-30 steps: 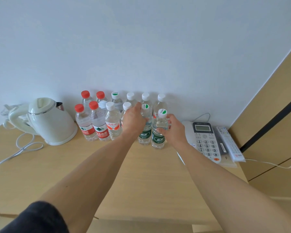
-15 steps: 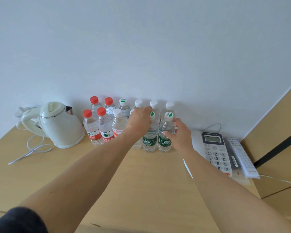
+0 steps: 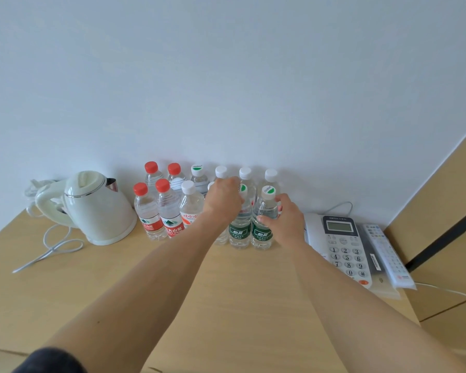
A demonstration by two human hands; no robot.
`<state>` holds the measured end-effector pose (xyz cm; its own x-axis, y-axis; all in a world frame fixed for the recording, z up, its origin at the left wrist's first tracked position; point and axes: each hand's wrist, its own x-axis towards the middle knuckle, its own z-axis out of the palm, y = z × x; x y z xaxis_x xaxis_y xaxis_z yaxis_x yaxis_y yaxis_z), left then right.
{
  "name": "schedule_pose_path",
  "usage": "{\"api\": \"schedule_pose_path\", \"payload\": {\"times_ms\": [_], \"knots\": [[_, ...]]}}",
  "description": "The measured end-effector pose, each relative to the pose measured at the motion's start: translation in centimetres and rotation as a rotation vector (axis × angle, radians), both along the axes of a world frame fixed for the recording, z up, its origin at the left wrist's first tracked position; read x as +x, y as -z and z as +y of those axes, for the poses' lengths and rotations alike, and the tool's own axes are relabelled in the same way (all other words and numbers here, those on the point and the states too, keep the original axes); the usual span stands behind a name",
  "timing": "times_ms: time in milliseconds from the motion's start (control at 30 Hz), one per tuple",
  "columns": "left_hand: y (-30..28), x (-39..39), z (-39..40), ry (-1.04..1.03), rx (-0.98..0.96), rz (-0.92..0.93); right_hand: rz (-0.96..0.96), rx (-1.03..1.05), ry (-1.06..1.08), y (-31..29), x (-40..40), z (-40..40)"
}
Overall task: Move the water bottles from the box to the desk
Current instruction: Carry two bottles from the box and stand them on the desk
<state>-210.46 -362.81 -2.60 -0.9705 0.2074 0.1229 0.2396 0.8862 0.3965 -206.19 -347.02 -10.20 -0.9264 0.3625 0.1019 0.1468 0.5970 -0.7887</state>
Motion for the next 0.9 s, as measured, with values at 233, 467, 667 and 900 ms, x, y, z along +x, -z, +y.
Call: {"api": "schedule_pose_path", "payload": {"times_ms": [233,467,667,900], "knots": [[-0.2,0.3,0.4,-0.019,-0.001,-0.01,-0.029,-0.006,0.026,-0.6,0.2,-0.5],[-0.5,0.7,0.5,0.001,-0.075,-0.014,-0.125,0.037,-0.008,-1.6,0.8,-0.7],[-2.9,0.9,0.7,0.066,-0.177,-0.014,-0.179,0.116,-0.031,-3.6,1.0,0.3],[-7.4,-1.1,-0.2,0.019,-0.123,0.155,-0.145,0.173,0.06,-7.2,0.8,2.0]]}}
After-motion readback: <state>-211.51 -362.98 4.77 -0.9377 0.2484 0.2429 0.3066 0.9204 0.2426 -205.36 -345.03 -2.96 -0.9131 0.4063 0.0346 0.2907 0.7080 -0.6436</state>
